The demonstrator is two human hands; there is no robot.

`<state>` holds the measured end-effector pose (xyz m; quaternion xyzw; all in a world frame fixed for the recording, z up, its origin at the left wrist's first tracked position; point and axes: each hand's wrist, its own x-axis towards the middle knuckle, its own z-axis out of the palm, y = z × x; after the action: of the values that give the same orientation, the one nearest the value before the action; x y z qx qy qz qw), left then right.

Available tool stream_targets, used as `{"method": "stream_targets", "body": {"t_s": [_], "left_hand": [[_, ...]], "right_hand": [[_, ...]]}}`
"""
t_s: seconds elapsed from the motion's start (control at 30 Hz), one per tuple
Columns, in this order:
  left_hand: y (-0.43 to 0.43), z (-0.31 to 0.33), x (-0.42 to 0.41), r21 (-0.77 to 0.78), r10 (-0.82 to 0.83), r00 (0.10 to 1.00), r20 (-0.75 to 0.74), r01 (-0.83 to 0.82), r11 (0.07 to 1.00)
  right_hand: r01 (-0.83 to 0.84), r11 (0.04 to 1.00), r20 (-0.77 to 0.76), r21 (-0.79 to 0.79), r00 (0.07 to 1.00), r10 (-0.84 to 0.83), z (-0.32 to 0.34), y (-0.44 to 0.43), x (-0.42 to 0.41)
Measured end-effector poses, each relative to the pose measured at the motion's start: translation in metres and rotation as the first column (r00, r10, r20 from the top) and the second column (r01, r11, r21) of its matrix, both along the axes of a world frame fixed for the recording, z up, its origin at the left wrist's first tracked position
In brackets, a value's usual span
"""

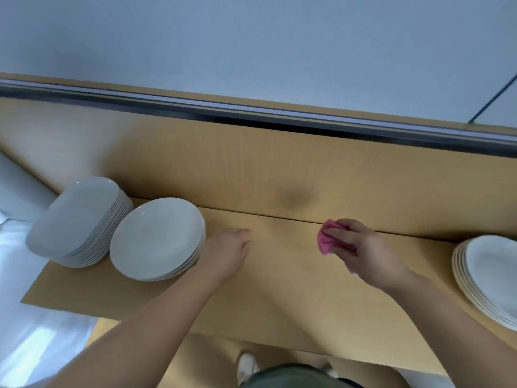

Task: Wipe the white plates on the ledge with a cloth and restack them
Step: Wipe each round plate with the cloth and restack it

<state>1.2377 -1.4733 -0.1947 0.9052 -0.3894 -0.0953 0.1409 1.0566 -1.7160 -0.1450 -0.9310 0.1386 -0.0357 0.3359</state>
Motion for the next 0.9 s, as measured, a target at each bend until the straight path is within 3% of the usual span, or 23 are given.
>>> {"method": "stream_targets", "body": {"t_s": [0.17,0.37,0.63,0.9], "left_hand": [[-0.092,0.003,-0.041,-0.027,-0.196,0.981,0.002,0.196,0.980],[-0.199,-0.004,-0.110,-0.091,-0.340,0.940,-0.027,0.336,0.937],[-0.330,-0.021,-0.204,-0.176,-0.404,0.897,-0.179,0.375,0.910],[-0.409,-0.026,-0.253,-0.045,-0.280,0.915,-0.289,0.279,0.959]], "right_hand": [[0.270,0.963,0.039,-0.004,0.962,-0.270,0.009,-0.049,-0.072],[0.473,0.881,0.067,0.030,0.878,-0.474,0.017,-0.107,-0.160],[0.541,0.837,-0.006,0.081,0.840,-0.542,0.001,-0.187,-0.255],[0.481,0.870,0.004,0.108,0.875,-0.484,-0.005,-0.233,-0.283]]}}
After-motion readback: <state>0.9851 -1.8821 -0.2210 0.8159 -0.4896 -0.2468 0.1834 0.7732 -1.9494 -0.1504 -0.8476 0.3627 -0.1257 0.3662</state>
